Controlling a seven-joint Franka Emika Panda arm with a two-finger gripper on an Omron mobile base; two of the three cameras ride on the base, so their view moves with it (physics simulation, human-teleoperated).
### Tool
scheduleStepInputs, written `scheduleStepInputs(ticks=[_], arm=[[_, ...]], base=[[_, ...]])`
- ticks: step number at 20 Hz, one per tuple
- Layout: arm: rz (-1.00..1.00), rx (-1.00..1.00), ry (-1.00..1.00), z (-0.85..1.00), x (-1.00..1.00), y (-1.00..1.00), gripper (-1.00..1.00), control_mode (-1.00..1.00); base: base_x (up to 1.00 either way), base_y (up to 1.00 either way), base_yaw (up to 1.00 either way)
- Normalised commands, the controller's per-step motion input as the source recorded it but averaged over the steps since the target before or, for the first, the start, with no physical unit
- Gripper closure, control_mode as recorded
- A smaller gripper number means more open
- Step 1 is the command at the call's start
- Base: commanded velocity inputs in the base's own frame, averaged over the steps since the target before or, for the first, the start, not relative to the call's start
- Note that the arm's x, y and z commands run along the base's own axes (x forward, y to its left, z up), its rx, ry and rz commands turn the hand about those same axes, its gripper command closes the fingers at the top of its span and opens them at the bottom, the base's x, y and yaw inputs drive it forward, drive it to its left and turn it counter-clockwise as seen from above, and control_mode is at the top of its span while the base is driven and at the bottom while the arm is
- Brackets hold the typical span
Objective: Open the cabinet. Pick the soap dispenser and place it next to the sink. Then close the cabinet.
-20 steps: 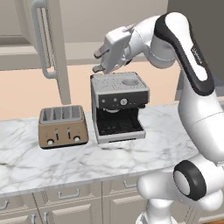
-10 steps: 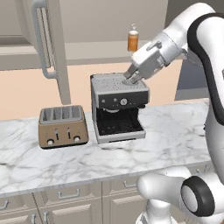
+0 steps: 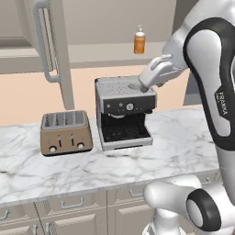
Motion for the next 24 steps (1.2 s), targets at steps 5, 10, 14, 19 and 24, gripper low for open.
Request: scheduleStepInputs(ticks=[5,10,14,19,24], arm=[[-0.23,-0.06,-0.29,-0.24,0.18,-0.12,-1.0,-1.0],[-0.27,-0.03,-0.24,0.0,0.04,-0.32,-1.0,-1.0],[-0.35,-0.06,-0.01,0.08,0.12,-0.52,-1.0,-1.0],[-0.3,0.0,0.0,0.13,0.35,-0.28,-1.0,-1.0],[-0.21,0.0,-0.03,0.08,0.4,-0.08,-1.0,-1.0]], base=[[0.0,0.0,0.0],[0.0,0.0,0.0],[0.0,0.0,0.0],[0.0,0.0,0.0],[0.0,0.0,0.0]])
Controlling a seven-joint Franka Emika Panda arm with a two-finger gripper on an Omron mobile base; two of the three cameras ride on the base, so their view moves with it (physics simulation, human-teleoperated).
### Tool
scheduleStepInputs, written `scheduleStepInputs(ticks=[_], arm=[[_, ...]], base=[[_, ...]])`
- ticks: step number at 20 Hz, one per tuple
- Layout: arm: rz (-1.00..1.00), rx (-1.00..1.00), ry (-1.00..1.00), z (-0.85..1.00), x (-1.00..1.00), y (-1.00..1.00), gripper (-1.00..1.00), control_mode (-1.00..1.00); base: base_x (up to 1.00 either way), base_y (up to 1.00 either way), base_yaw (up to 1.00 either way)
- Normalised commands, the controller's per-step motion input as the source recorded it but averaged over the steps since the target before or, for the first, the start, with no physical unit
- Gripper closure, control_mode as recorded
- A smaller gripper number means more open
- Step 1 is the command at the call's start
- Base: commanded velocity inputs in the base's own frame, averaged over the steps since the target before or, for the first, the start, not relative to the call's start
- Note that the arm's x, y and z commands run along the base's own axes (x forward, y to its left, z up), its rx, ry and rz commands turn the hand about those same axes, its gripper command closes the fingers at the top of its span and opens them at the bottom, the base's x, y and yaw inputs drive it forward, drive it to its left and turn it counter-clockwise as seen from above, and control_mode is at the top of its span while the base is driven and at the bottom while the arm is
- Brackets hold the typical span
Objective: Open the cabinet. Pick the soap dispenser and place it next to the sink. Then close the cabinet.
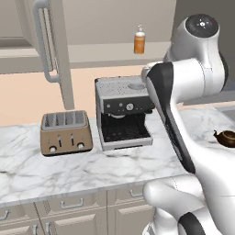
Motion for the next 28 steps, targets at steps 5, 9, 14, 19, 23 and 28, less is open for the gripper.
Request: scheduleStepInputs(ticks=[5,9,14,19,23,28], arm=[[-0.09,0.03,0.0,0.0,0.53,-0.08,-1.0,-1.0],[-0.02,0.12,-0.01,0.0,0.66,-0.09,-1.0,-1.0],[0.0,0.03,-0.12,0.02,0.58,0.0,-1.0,-1.0],[0.03,0.0,-0.19,0.06,0.34,0.0,-1.0,-1.0],[0.04,0.0,-0.12,0.12,0.21,0.0,-1.0,-1.0],[0.0,0.0,-0.02,0.52,0.11,0.0,-1.0,-1.0]], base=[[0.0,0.0,0.0],[0.0,0.0,0.0],[0.0,0.0,0.0],[0.0,0.0,0.0],[0.0,0.0,0.0],[0.0,0.0,0.0]])
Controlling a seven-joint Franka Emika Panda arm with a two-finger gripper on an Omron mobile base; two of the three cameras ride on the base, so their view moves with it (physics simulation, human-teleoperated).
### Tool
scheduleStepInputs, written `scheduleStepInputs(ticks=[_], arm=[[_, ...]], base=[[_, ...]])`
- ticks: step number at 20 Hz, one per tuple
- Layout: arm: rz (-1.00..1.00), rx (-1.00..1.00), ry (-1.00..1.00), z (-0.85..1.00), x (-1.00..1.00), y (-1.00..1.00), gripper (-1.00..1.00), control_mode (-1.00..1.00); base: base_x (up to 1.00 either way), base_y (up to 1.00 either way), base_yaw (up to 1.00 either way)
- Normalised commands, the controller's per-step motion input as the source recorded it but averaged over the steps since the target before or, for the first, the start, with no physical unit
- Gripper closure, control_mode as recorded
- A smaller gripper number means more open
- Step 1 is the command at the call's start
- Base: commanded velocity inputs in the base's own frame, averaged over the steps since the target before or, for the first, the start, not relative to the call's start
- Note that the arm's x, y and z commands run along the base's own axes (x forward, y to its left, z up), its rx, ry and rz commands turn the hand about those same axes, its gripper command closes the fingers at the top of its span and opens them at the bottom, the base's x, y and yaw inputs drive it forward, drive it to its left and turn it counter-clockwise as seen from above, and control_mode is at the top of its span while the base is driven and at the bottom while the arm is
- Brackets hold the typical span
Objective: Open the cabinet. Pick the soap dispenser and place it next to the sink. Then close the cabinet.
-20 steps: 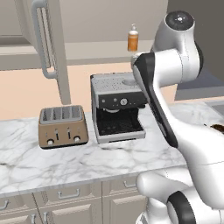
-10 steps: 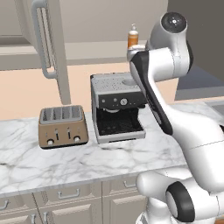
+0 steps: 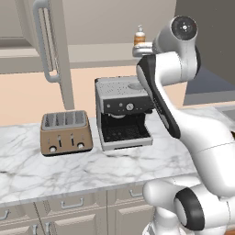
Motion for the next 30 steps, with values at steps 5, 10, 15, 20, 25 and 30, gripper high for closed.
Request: scheduleStepInputs(ticks=[5,10,15,20,25,30], arm=[[0.0,0.0,0.02,0.22,0.28,-0.01,-1.0,-1.0],[0.04,0.01,0.0,-0.26,0.59,0.0,-1.0,-1.0],[0.09,0.06,-0.05,-0.1,0.59,-0.05,-1.0,-1.0],[0.04,0.02,-0.06,0.01,0.34,-0.29,-1.0,-1.0],[0.02,0.0,0.0,0.0,0.09,-0.21,-1.0,-1.0],[0.05,0.0,0.0,0.0,0.12,0.0,-1.0,-1.0]], base=[[0.0,0.0,0.0],[0.0,0.0,0.0],[0.0,0.0,0.0],[0.0,0.0,0.0],[0.0,0.0,0.0],[0.0,0.0,0.0]])
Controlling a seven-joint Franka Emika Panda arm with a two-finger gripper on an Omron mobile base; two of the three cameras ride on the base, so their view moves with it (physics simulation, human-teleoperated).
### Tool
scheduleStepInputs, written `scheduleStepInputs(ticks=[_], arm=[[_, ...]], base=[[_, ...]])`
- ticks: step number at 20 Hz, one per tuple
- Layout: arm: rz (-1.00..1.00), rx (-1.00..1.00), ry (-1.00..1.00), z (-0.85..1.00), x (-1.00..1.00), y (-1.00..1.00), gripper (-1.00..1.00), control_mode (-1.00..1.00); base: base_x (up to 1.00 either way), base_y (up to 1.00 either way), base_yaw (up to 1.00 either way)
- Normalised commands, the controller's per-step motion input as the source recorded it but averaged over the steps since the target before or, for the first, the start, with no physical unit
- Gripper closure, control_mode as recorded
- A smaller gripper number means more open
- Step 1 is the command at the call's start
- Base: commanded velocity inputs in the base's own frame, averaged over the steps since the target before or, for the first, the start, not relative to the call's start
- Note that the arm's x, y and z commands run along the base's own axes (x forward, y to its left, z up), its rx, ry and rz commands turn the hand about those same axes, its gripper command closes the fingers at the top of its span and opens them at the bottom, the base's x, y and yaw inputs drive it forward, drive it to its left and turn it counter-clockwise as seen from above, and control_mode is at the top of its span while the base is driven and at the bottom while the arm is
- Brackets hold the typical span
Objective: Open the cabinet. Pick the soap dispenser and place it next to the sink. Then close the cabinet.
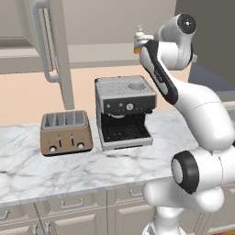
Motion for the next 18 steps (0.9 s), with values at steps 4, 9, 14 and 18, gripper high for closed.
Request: scheduleStepInputs(ticks=[4,9,14,18], arm=[[0.06,0.0,0.0,0.0,0.31,0.0,-1.0,-1.0],[0.01,0.0,0.0,0.0,0.31,-0.04,-1.0,-1.0],[0.0,0.0,0.0,0.0,0.31,-0.04,-1.0,-1.0],[0.0,0.0,0.0,0.0,0.16,0.0,-1.0,-1.0]], base=[[0.0,0.0,0.0],[0.0,0.0,0.0],[0.0,0.0,0.0],[0.0,0.0,0.0]])
